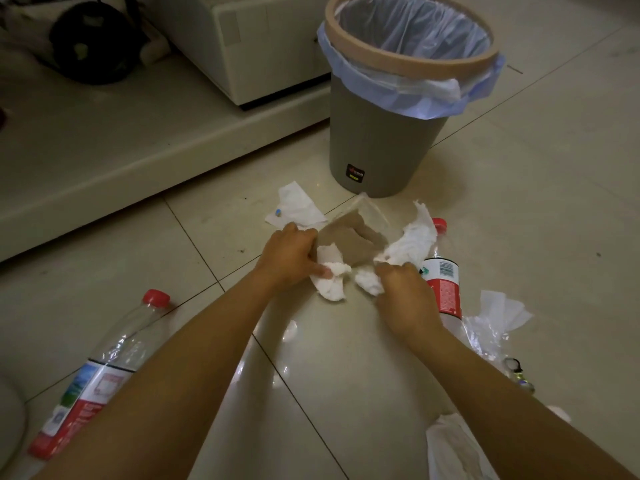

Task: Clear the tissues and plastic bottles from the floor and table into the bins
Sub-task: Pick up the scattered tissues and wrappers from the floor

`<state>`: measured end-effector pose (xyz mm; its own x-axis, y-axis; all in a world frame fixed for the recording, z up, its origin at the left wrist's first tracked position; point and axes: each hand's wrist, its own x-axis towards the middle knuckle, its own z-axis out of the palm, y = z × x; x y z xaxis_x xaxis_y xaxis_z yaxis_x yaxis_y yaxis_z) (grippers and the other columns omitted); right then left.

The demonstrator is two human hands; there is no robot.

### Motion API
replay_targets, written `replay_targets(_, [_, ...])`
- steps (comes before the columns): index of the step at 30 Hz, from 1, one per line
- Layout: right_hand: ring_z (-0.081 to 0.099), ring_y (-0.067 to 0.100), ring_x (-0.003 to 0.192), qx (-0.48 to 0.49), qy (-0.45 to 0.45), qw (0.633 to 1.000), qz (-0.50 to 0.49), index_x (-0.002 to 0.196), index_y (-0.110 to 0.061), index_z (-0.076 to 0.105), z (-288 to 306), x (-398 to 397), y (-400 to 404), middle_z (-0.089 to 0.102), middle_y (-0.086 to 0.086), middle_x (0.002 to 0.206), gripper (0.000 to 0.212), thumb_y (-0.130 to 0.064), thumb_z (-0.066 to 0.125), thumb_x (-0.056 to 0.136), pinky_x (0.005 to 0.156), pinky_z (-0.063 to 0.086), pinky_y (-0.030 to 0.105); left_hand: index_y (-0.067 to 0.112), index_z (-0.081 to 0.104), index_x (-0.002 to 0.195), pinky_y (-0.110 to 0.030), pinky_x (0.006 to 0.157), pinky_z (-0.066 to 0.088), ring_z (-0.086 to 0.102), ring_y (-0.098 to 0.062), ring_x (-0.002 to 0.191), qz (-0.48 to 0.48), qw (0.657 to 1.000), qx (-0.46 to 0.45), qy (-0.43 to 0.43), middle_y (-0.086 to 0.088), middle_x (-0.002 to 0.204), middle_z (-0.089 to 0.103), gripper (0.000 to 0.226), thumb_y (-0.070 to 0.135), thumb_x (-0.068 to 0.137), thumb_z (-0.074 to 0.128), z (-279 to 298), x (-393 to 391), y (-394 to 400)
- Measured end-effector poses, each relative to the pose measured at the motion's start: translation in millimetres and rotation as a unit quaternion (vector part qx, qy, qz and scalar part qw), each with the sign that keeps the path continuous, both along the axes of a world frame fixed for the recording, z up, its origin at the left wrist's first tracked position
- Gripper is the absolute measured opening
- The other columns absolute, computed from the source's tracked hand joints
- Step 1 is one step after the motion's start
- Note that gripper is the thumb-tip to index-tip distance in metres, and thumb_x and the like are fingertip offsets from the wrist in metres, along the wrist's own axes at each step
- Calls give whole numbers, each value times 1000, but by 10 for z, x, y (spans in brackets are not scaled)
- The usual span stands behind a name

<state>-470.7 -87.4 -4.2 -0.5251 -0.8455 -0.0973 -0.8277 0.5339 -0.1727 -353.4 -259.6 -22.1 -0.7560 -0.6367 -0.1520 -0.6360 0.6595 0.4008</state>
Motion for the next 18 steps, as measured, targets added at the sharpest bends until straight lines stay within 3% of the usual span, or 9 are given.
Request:
replay_targets(2, [50, 26, 103, -45, 29, 999, 1, 107, -11, 64, 8, -11, -34, 67, 9, 99, 27, -6, 60, 81, 75, 42, 35, 21, 60, 81, -31, 67, 44, 54, -20, 80, 29, 998, 38, 27, -5, 92, 57, 40, 57, 70, 71, -43, 37, -87])
replay_targets(4, [52, 28, 95, -108, 2, 994, -11, 95, -9, 67, 20, -43, -83, 67, 9, 90, 17, -14, 59, 81, 72, 41, 37, 21, 64, 93, -37, 76, 49, 56, -22, 87, 54, 994, 80, 46, -6, 97, 60, 37, 54, 76, 67, -76, 82, -156])
replay_targets(6, [53, 27, 78, -165, -64, 984, -32, 72, -10, 57, 42, -105, -151, 59, 9, 73, 16, -23, 51, 81, 64, 40, 34, 21, 65, 109, -44, 86, 50, 57, -23, 96, 81, 986, 128, 69, -6, 104, 63, 40, 49, 80, 65, -86, 120, -205])
replay_targets(9, [47, 25, 72, -171, -104, 978, -52, 67, -16, 46, 45, -201, -279, 48, 6, 68, 17, -29, 40, 77, 63, 32, 31, 20, 64, 118, -46, 97, 46, 57, -24, 109, 142, 958, 230, 96, -5, 116, 64, 51, 52, 78, 66, -57, 171, -256])
replay_targets(11, [52, 31, 92, -126, -79, 988, -53, 79, -6, 61, 12, -241, -352, 57, 14, 89, 23, -23, 46, 79, 73, 37, 32, 20, 62, 122, -45, 102, 43, 51, -26, 118, 179, 945, 267, 64, -6, 125, 61, 65, 60, 70, 65, -40, 182, -305])
replay_targets(12, [47, 32, 111, -96, -58, 992, -51, 96, -2, 65, -24, -256, -386, 55, 16, 110, 25, -19, 52, 83, 86, 38, 34, 18, 61, 123, -43, 103, 41, 48, -26, 121, 189, 945, 264, 36, -5, 127, 59, 72, 63, 67, 65, -50, 180, -334])
replay_targets(14, [20, 33, 139, -31, -44, 997, -49, 119, -6, 60, -66, -268, -432, 32, 18, 145, 33, -19, 55, 88, 110, 22, 36, 16, 56, 126, -37, 100, 39, 38, -28, 125, 190, 966, 166, -46, -5, 129, 51, 73, 63, 71, 65, -26, 157, -342])
replay_targets(16, [0, 34, 145, 35, -56, 997, -47, 124, -14, 56, -93, -277, -458, 11, 17, 156, 35, -28, 48, 93, 116, 10, 40, 17, 43, 134, -38, 98, 36, 31, -29, 127, 196, 978, 40, -62, -9, 136, 38, 79, 56, 71, 71, 21, 114, -321])
replay_targets(18, [7, 37, 143, 72, -85, 992, -55, 128, -16, 53, -118, -286, -467, 15, 20, 155, 38, -34, 43, 95, 115, 16, 43, 21, 22, 145, -41, 105, 31, 22, -30, 135, 187, 981, 28, -37, -11, 148, 21, 102, 49, 66, 79, 32, 62, -336])
